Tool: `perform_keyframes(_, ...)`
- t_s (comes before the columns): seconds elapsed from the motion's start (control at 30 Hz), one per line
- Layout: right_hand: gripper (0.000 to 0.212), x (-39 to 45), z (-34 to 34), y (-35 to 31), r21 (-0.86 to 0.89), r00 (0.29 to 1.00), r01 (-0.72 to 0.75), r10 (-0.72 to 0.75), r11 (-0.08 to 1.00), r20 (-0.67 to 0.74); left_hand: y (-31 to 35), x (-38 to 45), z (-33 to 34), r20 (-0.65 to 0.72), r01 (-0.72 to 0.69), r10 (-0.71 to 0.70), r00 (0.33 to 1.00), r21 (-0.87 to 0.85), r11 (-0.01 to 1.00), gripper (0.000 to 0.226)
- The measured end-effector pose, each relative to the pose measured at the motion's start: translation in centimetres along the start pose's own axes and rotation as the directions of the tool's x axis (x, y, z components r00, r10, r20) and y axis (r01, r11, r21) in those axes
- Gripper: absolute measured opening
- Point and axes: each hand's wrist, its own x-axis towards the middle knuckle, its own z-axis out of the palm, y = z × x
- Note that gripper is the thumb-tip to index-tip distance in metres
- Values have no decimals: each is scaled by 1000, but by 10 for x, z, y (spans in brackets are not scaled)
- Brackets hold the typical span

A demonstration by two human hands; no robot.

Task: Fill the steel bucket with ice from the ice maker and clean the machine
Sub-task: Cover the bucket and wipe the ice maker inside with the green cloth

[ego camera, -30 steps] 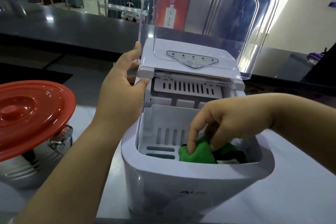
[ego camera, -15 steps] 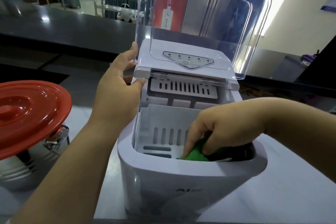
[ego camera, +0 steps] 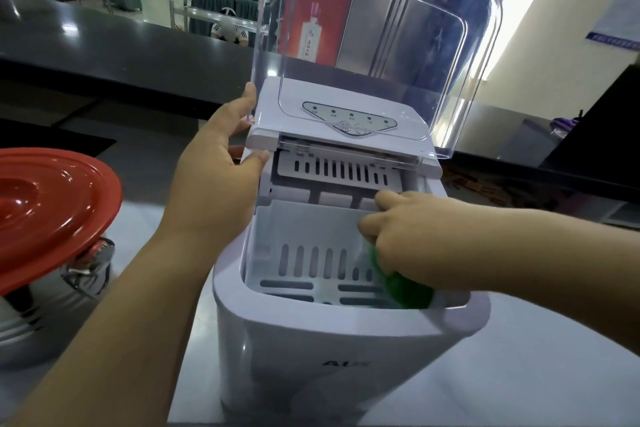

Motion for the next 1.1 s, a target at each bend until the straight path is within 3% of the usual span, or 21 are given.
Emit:
perform_keyframes(0.17,35,-5,2,13,-26,998,19,-21,999,-66,-1,0,0,5,6,-6,1000,-12,1000,63)
perform_keyframes(0.4,40,-15,8,11,178,991,123,-132,976,38,1,-1,-1,11,-5,5,1000,-23,1000,62)
perform_keyframes(0.53,38,-14,5,13,267,990,113,-133,957,56,2,-1,-1,15,-4,4,1000,-34,999,62)
perform_keyframes(0.73,36,-6,10,18,65,991,87,-80,994,-108,1,-1,0,11,4,-3,1000,-48,999,62)
perform_keyframes(1.1,36,-15,8,17,326,991,136,-135,935,-25,-2,0,-1,10,-7,8,1000,-51,999,63)
